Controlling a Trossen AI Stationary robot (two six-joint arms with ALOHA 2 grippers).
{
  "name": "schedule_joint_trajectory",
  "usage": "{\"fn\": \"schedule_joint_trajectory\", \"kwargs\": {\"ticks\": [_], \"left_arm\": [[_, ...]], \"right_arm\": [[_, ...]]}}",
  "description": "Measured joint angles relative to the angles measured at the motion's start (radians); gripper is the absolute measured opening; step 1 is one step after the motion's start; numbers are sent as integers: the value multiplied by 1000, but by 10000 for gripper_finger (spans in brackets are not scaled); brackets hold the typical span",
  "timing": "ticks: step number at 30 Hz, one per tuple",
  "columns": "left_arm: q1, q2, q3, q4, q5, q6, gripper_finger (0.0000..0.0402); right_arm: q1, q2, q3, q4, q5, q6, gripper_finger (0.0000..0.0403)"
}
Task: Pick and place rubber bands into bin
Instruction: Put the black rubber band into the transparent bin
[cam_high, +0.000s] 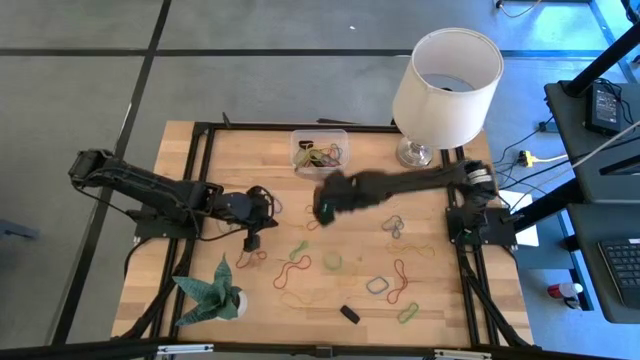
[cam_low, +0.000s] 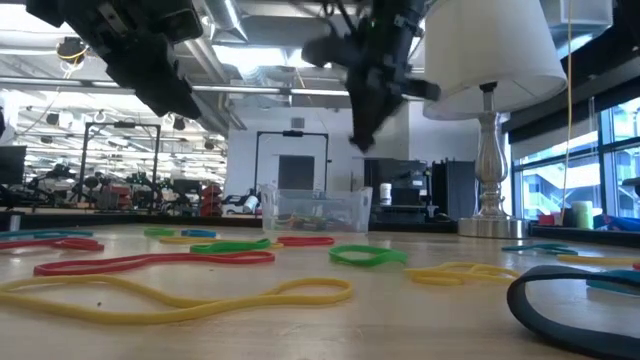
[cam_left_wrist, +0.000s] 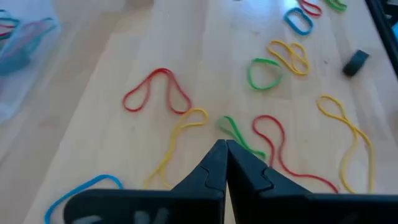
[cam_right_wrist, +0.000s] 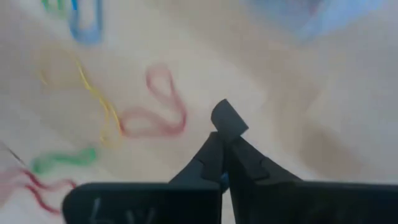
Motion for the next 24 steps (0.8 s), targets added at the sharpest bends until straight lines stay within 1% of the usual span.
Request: {"fn": "schedule_joint_trajectory", "kwargs": {"ticks": [4,8,13,16,20,24], "left_arm": [[53,0,0,-1,0,2,2],[110,0,0,-1,0,-15,2],[167,0,0,8,-1,-58,2],[192,0,0,7,-1,-88,2],[202,0,0,5,-8,-129,2],[192,0,0,-10,-54,-176,2]], "right_arm": [[-122,-75,0,53,2,-163,3],[-238,-86,54,111,3,-348,2],[-344,9,208,160,-43,-582,2],[-392,93,290,159,-82,-668,1],[-432,201,318,143,-101,-737,1],[-457,293,313,127,-105,-764,1]]}}
